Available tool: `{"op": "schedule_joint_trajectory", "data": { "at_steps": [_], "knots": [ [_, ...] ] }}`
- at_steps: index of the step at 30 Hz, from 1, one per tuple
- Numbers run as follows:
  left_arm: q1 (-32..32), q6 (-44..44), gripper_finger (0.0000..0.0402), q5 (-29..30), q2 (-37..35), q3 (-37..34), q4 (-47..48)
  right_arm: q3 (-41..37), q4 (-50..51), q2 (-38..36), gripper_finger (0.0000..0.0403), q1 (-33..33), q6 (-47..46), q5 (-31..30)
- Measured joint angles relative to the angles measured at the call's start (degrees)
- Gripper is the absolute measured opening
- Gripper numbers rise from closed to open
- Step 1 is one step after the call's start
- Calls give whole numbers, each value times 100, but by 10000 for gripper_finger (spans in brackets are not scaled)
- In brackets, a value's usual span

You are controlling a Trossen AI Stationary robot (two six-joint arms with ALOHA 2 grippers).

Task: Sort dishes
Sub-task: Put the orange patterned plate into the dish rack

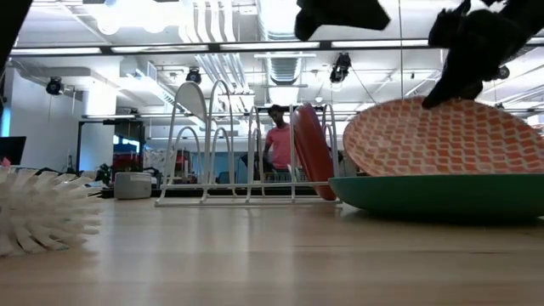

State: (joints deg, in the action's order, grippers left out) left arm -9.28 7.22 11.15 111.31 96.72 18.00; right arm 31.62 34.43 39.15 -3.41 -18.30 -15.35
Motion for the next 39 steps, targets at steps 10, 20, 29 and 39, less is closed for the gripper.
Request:
{"op": "schedule_joint_trajectory", "data": {
  "at_steps": [10, 20, 29, 39],
  "knots": [
    [60, 832, 123, 110, -271, -689, 149, 373, -85, 44, 1, -898, 1196, -907],
    [37, 690, 240, 924, -208, -730, 53, 371, -647, 86, 0, -1967, 2352, -2135],
    [37, 700, 246, 883, 98, -730, -242, 369, -1284, 129, 0, -2266, 2760, -2232],
    [27, 516, 194, 883, 116, -762, -716, 369, -1728, 318, 0, -2263, 2902, -2050]
  ]
}}
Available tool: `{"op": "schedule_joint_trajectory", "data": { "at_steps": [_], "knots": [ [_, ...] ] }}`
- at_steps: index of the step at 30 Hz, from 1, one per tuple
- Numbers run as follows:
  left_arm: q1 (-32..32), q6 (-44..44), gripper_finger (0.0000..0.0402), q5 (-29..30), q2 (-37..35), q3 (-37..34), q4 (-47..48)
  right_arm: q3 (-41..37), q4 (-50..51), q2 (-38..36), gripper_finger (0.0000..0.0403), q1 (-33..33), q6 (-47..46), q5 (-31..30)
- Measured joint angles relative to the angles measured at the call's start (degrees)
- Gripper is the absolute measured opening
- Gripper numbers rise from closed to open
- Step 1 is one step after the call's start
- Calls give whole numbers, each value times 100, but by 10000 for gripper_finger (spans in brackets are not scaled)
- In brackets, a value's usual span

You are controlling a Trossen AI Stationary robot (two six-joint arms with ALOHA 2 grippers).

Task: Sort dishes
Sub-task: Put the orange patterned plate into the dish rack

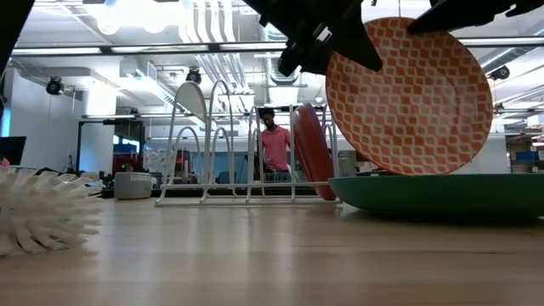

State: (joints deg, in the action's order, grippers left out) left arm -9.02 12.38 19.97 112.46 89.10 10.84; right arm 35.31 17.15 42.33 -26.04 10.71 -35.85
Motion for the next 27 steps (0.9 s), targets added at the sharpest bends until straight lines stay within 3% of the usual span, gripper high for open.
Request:
{"op": "schedule_joint_trajectory", "data": {
  "at_steps": [9, 11, 19, 27],
  "knots": [
    [-93, -53, 23, 136, 0, -9, -66, 0, -332, 268, 0, -50, -92, 105],
    [-133, -77, 23, 202, 0, -13, -82, 0, -315, 277, 0, -48, -160, 69],
    [-619, 20, 22, 1623, -25, -13, -185, 0, -322, 144, 8, -46, -846, 115],
    [-1062, 19, 21, 2894, -424, 0, 178, 0, -365, -11, 97, -20, -1873, -122]
  ]
}}
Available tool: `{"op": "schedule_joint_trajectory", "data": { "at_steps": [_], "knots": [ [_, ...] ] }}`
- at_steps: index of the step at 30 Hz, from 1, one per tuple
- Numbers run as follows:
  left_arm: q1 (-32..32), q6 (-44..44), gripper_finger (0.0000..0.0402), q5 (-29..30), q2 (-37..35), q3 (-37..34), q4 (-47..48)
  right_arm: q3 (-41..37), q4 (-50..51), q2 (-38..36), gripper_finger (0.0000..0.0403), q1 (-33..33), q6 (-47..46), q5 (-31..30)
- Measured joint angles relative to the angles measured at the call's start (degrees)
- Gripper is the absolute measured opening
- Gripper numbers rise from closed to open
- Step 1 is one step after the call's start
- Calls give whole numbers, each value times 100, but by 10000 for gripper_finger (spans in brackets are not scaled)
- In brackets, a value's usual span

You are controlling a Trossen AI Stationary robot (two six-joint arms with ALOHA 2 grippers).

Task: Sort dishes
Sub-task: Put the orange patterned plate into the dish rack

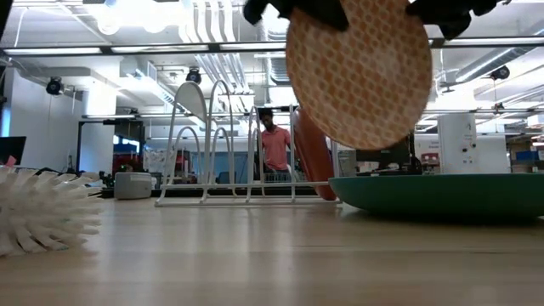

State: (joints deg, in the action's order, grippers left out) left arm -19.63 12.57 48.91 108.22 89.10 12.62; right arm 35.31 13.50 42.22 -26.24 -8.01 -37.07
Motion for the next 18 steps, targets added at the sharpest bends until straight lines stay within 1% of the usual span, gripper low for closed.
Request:
{"op": "schedule_joint_trajectory", "data": {
  "at_steps": [4, 6, 10, 13, 14, 18],
  "knots": [
    [-169, 106, 21, 686, -325, -4, 328, 0, 81, -137, 137, 15, -460, -287],
    [-291, 160, 21, 1207, -525, -4, 438, 0, 160, -206, 151, 11, -632, -384],
    [-649, 107, 21, 2714, -868, -4, 471, 0, 251, -291, 166, 9, -821, -445],
    [-878, 120, 20, 3947, -1047, -4, 481, -1, 254, -259, 165, 4, -822, -540],
    [-924, 150, 20, 4173, -1086, -4, 496, -2, 247, -236, 163, 4, -822, -582],
    [-802, 347, 20, 4060, -1189, 0, 542, -17, 206, -88, 153, 5, -848, -696]
  ]
}}
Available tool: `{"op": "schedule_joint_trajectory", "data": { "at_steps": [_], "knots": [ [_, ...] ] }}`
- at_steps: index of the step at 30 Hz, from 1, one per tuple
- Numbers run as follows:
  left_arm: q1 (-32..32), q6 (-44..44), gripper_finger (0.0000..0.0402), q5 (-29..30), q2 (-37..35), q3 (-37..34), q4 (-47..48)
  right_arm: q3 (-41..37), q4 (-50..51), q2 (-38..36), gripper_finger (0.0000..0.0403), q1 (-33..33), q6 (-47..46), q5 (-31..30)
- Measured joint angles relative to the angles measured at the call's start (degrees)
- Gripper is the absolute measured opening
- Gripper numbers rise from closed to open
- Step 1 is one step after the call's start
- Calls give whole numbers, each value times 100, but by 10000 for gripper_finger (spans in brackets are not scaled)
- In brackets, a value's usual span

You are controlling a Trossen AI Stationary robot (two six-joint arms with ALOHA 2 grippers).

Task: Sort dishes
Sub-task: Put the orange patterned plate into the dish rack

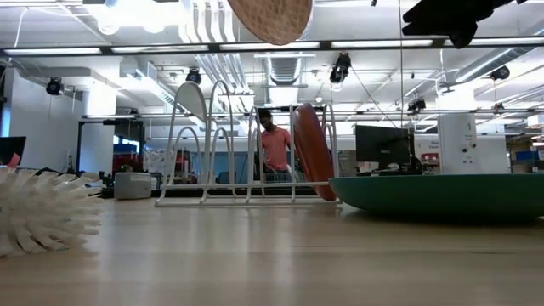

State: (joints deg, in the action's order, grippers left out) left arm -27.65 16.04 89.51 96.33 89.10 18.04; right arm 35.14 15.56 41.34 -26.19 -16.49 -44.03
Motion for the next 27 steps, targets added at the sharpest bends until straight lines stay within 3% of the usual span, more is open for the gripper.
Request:
{"op": "schedule_joint_trajectory", "data": {
  "at_steps": [6, 12, 19, 27],
  "knots": [
    [666, 20, 20, 25, -17, 0, 420, -4, -7, 257, 140, -1, -180, -16],
    [1296, 817, 20, 51, -17, 0, 760, -28, -1, 506, 135, -1, -372, -11],
    [1422, 1691, 20, 44, -15, -164, 866, -31, -1, 708, 145, -5, -406, -218],
    [1462, 2057, 20, 46, 189, -254, 851, -31, -1, 715, 146, -4, -362, -309]
  ]
}}
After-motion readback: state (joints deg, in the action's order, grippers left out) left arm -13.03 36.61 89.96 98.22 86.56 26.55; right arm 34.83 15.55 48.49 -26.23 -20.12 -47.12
